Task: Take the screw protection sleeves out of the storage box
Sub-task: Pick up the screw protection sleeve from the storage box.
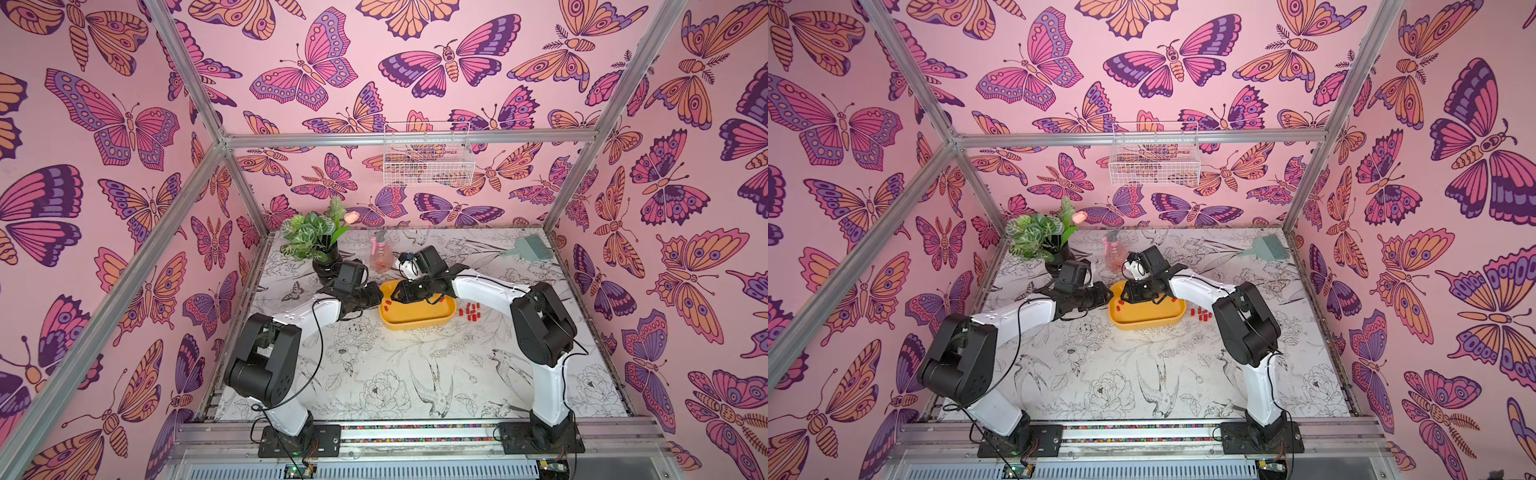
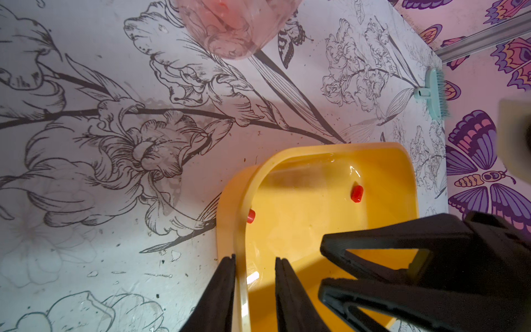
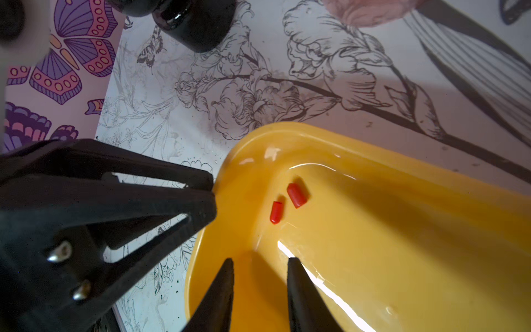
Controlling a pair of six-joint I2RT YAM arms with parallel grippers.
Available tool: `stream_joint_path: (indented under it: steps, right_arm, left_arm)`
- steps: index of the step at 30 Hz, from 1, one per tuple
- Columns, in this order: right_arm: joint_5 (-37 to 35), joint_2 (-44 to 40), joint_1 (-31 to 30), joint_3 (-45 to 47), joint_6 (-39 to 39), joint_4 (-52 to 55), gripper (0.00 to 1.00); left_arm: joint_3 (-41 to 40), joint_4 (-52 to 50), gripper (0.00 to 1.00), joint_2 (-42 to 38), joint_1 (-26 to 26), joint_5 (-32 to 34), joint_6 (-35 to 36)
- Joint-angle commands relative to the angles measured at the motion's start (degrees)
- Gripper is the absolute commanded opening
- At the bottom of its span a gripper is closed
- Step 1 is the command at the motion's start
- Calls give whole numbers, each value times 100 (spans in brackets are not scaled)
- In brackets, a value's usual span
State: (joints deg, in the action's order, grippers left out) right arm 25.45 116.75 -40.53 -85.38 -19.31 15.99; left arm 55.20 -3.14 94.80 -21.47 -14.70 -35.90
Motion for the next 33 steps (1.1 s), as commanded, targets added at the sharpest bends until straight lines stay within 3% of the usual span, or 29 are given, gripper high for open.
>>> stream_joint_path:
  steps: [1,15,33]
  right_arm:
    - [-25,168,-69,-141,232,228,35]
    - [-542,516,-140,-195,569,336,31]
    - [-688,872,-174,-579,534,368,36]
  left_arm:
    - [114,-121,30,-14,-50,44,161]
    - [197,-135,31,19,-58,55,229]
    - [250,-184,31,59,-94,99,268]
